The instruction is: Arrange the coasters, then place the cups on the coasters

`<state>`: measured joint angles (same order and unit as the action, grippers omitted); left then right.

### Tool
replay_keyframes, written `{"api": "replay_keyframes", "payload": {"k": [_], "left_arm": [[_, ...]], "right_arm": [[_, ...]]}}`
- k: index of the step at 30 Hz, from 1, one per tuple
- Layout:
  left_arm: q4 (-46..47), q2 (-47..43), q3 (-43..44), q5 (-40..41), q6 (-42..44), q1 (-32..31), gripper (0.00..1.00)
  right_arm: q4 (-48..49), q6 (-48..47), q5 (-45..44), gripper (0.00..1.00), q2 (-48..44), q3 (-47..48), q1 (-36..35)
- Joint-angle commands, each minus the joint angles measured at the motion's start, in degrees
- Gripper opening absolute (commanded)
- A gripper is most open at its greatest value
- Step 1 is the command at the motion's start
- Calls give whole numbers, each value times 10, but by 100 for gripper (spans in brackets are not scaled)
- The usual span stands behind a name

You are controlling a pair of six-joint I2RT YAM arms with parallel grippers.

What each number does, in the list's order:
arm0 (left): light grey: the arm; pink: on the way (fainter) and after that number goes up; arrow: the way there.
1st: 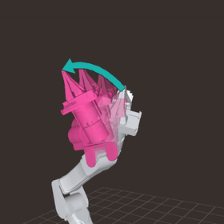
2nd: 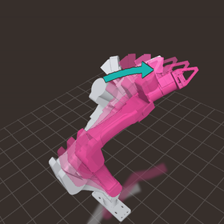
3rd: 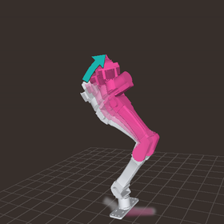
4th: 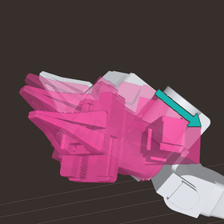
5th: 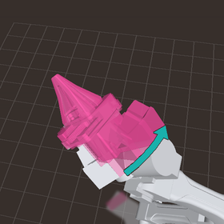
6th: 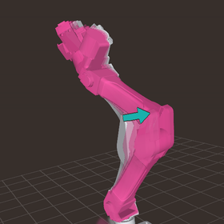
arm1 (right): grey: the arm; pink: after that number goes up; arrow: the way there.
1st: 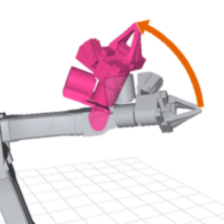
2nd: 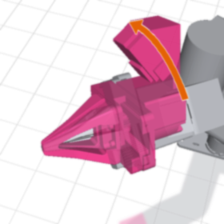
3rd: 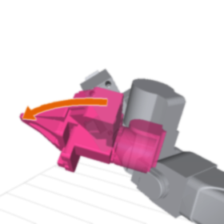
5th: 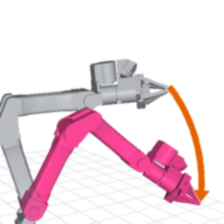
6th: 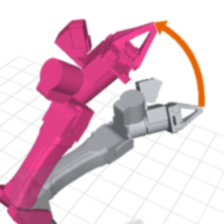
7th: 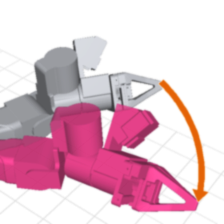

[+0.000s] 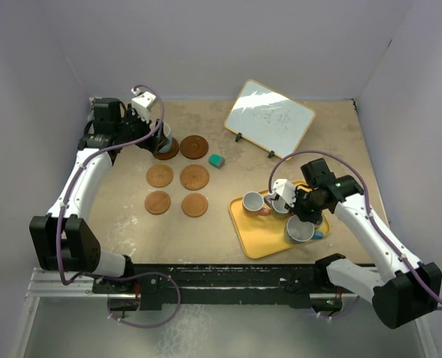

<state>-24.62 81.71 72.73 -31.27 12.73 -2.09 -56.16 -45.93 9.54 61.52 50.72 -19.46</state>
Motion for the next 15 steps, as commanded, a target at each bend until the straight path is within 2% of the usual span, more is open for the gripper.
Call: {"api": "replay_keyframes", "payload": {"k": [1, 9, 12, 15], "left_arm": [[34, -25, -2, -1, -11, -12, 76], [32, -42, 7, 55, -18, -67, 76], [32, -45, 21, 82, -35, -101, 76], [44, -42, 40, 90, -72, -122, 76]], "right_arm": [[-49, 46, 48, 0, -33, 59, 1], [-30, 159, 101, 0, -40, 215, 1], [40, 227, 108, 0, -30, 272, 0], [144, 323, 80, 0, -9, 304, -2]]}}
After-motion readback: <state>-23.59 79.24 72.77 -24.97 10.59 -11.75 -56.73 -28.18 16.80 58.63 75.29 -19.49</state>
